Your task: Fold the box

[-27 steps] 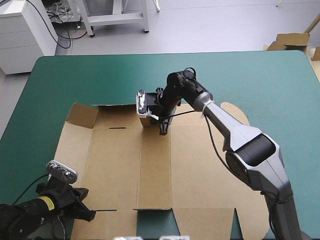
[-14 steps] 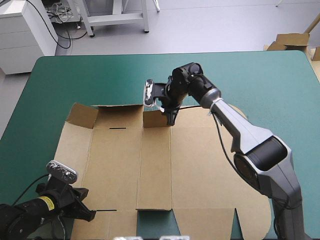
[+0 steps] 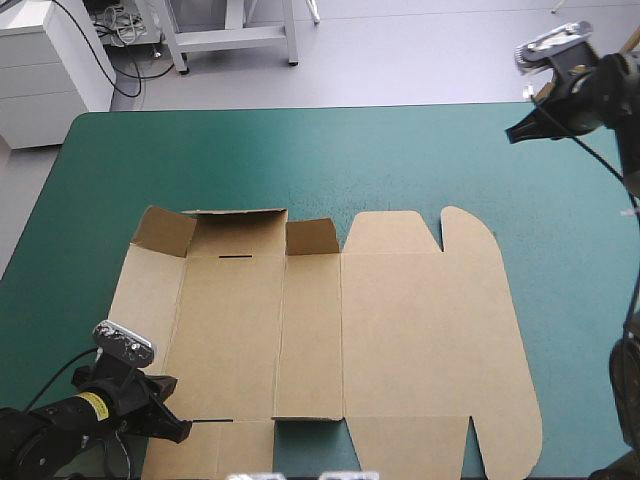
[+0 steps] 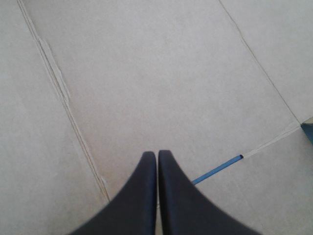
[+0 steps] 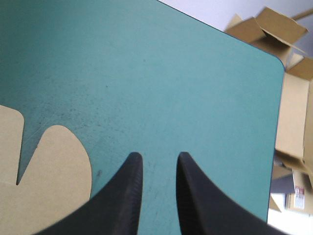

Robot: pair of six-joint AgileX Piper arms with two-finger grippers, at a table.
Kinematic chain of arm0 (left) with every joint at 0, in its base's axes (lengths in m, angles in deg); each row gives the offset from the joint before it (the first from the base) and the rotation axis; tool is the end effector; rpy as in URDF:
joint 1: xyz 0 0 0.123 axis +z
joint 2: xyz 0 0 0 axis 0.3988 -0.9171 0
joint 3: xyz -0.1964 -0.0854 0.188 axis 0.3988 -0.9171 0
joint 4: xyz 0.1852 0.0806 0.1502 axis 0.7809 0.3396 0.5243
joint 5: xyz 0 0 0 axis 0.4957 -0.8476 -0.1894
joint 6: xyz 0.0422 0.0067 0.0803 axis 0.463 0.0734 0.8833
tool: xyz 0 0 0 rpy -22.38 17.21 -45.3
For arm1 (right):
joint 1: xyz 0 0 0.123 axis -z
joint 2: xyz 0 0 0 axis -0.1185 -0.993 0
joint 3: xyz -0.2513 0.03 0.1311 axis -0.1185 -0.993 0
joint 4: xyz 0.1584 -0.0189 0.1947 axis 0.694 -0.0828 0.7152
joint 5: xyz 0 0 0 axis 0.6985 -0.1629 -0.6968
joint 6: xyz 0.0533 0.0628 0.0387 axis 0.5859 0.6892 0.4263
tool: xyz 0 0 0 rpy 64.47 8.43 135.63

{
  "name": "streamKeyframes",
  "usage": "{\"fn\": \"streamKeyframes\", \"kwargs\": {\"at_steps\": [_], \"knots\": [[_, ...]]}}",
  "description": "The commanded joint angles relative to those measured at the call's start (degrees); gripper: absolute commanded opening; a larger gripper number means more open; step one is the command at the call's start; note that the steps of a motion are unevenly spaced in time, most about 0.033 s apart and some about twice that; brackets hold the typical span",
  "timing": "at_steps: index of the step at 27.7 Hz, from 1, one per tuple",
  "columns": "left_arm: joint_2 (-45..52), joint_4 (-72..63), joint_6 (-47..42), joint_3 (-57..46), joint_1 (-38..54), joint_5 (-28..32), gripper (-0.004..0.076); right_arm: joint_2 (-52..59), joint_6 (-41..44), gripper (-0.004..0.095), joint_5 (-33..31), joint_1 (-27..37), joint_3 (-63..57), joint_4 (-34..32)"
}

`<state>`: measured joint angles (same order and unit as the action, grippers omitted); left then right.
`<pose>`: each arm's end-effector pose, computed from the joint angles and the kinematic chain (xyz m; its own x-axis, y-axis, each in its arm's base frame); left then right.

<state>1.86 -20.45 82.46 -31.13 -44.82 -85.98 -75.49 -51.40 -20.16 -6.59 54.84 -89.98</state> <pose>0.0762 -0.0402 0.2653 -0.7042 0.3360 -0.6255 0.4647 0.8842 -0.0482 0.3464 -0.0080 0.4634 -0.6652 -0.3823 -0.6414 -0.2171 0.9209 -0.3238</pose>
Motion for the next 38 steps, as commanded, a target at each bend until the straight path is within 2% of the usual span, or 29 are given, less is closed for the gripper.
{"fn": "streamKeyframes", "kwargs": {"at_steps": [1, 6, 18, 24, 33, 38], "knots": [[-0.3, -0.8, 0.1, 1.4, 0.0, 2.8, -0.0008, 8.8, 4.5, 0.0138, 2.3, 4.6, -4.1, -0.1], [-0.3, -0.8, 0.1, 1.4, 0.0, 2.8, -0.0008, 25.2, 8.9, 0.0135, 2.3, 7.1, -25.9, 0.4], [-0.3, -0.8, -0.3, 1.4, 0.0, 2.8, -0.0008, 47.4, 9.6, 0.0135, 2.7, 7.1, -57.7, 2.8], [-0.3, -0.8, -0.7, 1.4, 0.0, 2.8, -0.0008, 52.2, 8.3, 0.0130, 4.8, 7.1, -64.9, 2.7], [-0.9, 0.2, -1.1, 3.8, 0.0, 2.8, -0.0008, 52.5, 8.3, 0.0043, 7.0, 7.1, -65.3, 2.9], [-6.6, 7.6, -9.6, 10.4, 0.0, 3.9, -0.0008, 52.5, 8.3, 0.0020, 7.1, 7.1, -65.3, 3.0]]}}
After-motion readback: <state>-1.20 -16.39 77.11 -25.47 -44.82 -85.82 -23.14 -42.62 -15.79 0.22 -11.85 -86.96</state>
